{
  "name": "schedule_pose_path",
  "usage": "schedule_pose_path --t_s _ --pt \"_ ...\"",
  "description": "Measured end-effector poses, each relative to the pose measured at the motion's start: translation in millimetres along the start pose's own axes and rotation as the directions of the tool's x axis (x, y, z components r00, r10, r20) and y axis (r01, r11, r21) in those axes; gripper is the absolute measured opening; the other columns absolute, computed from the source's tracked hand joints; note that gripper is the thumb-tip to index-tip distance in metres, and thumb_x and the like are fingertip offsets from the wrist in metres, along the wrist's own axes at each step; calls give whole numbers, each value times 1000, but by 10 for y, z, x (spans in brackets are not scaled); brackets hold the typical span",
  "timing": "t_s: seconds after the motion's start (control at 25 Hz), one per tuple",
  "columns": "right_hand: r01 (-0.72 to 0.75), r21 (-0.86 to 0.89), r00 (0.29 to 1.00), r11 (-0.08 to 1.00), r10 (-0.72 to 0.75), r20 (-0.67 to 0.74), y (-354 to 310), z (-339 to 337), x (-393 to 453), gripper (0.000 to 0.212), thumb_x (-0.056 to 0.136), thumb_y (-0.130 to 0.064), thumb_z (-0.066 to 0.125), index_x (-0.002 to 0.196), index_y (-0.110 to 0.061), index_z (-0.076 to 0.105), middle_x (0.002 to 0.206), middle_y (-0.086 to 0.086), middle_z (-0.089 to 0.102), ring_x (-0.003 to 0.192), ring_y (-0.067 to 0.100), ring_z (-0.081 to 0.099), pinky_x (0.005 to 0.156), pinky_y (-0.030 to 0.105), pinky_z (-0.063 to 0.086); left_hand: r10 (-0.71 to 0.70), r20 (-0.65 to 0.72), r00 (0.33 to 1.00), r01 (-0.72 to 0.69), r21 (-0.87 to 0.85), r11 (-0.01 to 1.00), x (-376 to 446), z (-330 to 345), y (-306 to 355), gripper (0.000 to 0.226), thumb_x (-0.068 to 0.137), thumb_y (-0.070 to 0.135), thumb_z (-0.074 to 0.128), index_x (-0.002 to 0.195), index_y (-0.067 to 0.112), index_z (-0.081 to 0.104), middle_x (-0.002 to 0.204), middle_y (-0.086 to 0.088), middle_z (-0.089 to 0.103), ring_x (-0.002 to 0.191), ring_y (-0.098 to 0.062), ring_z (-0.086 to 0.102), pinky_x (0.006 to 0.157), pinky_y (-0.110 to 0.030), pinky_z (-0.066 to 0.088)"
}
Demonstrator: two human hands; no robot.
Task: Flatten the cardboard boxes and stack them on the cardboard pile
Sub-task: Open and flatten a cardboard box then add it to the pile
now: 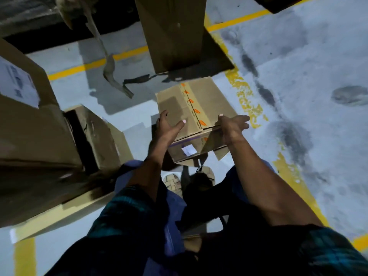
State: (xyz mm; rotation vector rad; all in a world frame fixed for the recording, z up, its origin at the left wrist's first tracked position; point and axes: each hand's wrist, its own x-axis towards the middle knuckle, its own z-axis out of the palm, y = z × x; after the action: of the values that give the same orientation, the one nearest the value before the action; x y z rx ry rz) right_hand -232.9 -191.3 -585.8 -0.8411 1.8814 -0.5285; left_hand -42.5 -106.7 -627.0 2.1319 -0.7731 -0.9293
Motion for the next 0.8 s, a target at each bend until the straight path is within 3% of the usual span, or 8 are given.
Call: schedule_pose_path --t_s 0.12,0.2,0.36,0.48,0.56,0.64,0.8 --pt "1 13 991 1000 -2 132 190 -52 -25 83 94 -21 60 157 -5 8 162 23 10 148 41 18 120 51 22 -22 63 998 22 -4 1000 -38 25 -104 103 61 62 83 147 33 34 144 -5 45 130 -27 47 106 -45 42" --pt "-54 63 976 997 40 213 317 -53 -58 81 94 -21 60 156 -4 11 162 23 15 148 40 21 118 52 24 -33 91 995 31 26 999 -27 -13 -163 107 57 65 84 147 34 33 143 -6 43 128 -29 47 105 -44 42" --pt "-176 57 983 983 173 66 348 147 -51 63 95 -28 64 141 -6 26 147 13 34 134 29 39 98 30 37 -46 144 989 41 38 998 10 7 -384 107 57 64 85 146 36 33 145 -7 40 129 -30 47 101 -34 38" --pt "-217 -12 976 976 217 -21 556 295 61 59 96 -21 62 140 -5 27 147 17 34 132 34 42 96 37 42 -69 157 985 42 169 985 105 143 -606 117 37 89 72 139 48 30 149 0 33 130 -30 47 106 -51 39" --pt "-250 -35 968 968 249 -23 777 358 131 68 91 -25 70 139 -4 27 147 16 34 130 37 45 94 42 44 -85 183 980 36 253 967 184 232 -737 119 32 95 65 136 50 30 151 2 28 130 -32 48 104 -55 41" --pt "-251 -123 968 960 250 -24 1073 403 210 88 80 -46 78 139 -4 28 145 14 36 132 39 41 102 46 44 -107 219 970 27 341 940 217 329 -817 121 30 97 64 136 50 29 151 0 24 131 -35 46 104 -56 41" --pt "-77 -228 984 971 110 137 1589 364 178 131 52 -72 84 144 -6 20 143 16 26 132 41 38 109 52 41 -152 277 949 0 481 877 202 504 -1009 133 20 99 60 138 49 24 154 -9 10 135 -44 35 105 -62 38"
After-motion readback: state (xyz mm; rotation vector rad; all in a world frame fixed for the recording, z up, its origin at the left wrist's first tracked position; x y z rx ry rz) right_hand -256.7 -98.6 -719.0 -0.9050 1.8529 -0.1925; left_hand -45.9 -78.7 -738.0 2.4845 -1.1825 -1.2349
